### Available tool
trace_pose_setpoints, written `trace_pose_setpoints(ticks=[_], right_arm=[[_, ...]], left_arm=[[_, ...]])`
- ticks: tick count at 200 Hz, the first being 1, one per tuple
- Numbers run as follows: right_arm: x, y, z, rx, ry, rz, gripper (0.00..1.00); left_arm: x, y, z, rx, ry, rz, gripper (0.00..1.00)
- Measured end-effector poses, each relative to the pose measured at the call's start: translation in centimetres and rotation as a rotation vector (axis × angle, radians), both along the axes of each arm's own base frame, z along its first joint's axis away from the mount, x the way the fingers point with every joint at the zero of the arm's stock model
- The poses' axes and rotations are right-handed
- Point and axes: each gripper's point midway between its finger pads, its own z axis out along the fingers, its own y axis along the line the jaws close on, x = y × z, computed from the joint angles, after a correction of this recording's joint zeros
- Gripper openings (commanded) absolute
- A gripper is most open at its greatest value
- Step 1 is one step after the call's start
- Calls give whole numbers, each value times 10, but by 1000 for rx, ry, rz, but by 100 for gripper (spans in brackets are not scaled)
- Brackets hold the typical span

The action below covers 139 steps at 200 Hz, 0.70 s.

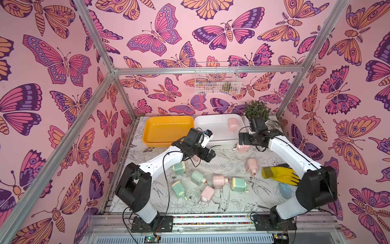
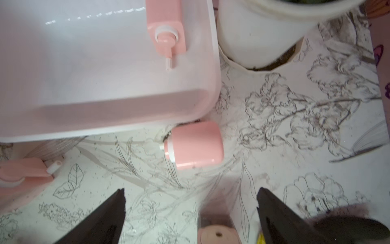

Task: Place the pencil sharpeners by color into the storage box
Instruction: Pick up the pencil sharpener from the center of the board.

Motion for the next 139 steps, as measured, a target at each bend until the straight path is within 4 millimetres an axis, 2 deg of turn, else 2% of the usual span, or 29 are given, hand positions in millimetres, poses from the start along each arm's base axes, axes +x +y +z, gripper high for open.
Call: trace_pose_setpoints(ticks=[34, 83, 106, 139], right_arm=[[-40, -15, -12, -5, 70, -33, 99], [-74, -27, -29, -19, 145, -57, 95], [-88, -30, -36, -16, 162, -55, 94], [-102, -31, -44, -4, 189, -45, 94]], left_arm=[[-28, -23, 8, -70, 4, -192, 100], [-61, -48, 11, -79, -48, -372, 100], [-64, -50, 11, -78, -50, -385, 100], [-60, -53, 12, -81, -56, -375, 100]])
